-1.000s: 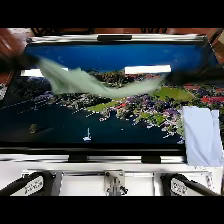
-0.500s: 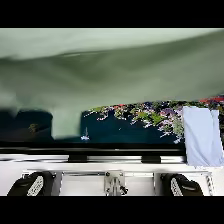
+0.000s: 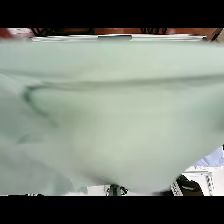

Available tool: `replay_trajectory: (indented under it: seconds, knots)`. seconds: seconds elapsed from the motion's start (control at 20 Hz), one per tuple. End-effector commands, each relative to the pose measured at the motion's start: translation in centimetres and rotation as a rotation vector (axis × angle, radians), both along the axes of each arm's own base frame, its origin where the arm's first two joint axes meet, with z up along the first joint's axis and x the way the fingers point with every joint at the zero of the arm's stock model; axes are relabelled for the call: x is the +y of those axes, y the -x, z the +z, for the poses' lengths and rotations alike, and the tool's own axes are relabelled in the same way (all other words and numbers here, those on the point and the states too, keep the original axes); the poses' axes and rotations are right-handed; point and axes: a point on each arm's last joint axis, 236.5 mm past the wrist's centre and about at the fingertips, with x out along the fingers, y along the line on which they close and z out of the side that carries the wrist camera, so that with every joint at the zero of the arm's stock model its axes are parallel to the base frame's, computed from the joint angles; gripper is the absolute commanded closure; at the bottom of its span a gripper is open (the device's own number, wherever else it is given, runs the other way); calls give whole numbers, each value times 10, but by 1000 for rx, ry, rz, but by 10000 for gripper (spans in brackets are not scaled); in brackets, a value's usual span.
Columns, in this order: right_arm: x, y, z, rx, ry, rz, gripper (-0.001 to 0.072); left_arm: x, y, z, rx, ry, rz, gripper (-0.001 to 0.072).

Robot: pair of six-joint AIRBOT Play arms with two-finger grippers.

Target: Fold the shirts.

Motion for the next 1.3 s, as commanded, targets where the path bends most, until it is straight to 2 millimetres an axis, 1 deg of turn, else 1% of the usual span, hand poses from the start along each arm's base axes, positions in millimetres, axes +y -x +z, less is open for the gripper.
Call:
replay_trajectory:
  seconds: [0.0, 0.05, 0.15, 0.2, 0.25, 0.3, 0.35, 0.4, 0.45, 0.5, 0.6, 0.7, 0.75, 0.8, 0.9, 1.0, 1.1, 1.2, 1.25]
  knots:
    - [-6, -33, -94, 394, -77, 4, 636, 16, -35, -102, 343, -13, 9, 674]
    - [-3, -44, -132, 530, -108, 28, 635, 19, -48, -131, 425, 2, 4, 674]
    - [-3, -67, -208, 735, -165, 43, 636, 25, -77, -197, 606, 49, -4, 674]
    - [-12, -84, -242, 773, -175, 12, 636, 24, -94, -233, 688, 78, -16, 674]
    - [-20, -110, -273, 770, -189, -21, 636, 21, -111, -263, 747, 106, -31, 674]
    - [-24, -138, -294, 743, -214, -39, 636, 18, -133, -292, 785, 134, -37, 674]
    - [-22, -170, -311, 711, -246, -35, 636, 16, -157, -312, 790, 152, -36, 674]
    - [-16, -200, -323, 671, -262, -22, 636, 15, -186, -328, 778, 164, -28, 673]
    - [-7, -232, -333, 621, -260, 2, 636, 15, -216, -340, 749, 179, -16, 673]
    - [4, -261, -338, 563, -249, 19, 636, 17, -242, -350, 720, 194, -1, 673]
    - [26, -318, -340, 399, -218, 43, 636, 18, -288, -367, 665, 253, 26, 673]
    - [33, -359, -337, 242, -236, 22, 635, 24, -324, -379, 601, 325, 63, 673]
    - [32, -372, -340, 197, -257, 2, 636, 28, -337, -383, 570, 351, 84, 673]
    - [33, -380, -348, 185, -285, -16, 636, 33, -349, -387, 540, 371, 107, 673]
    - [33, -383, -375, 228, -307, -36, 635, 40, -360, -401, 527, 387, 136, 673]
    - [34, -382, -401, 285, -319, -47, 636, 41, -363, -424, 569, 426, 161, 673]
    - [39, -380, -422, 341, -422, -90, 636, 32, -363, -452, 641, 485, 170, 673]
    - [46, -377, -436, 385, -482, -105, 636, 18, -355, -476, 724, 491, 148, 672]
    - [47, -375, -438, 398, -482, -103, 635, 15, -350, -481, 754, 490, 138, 673]
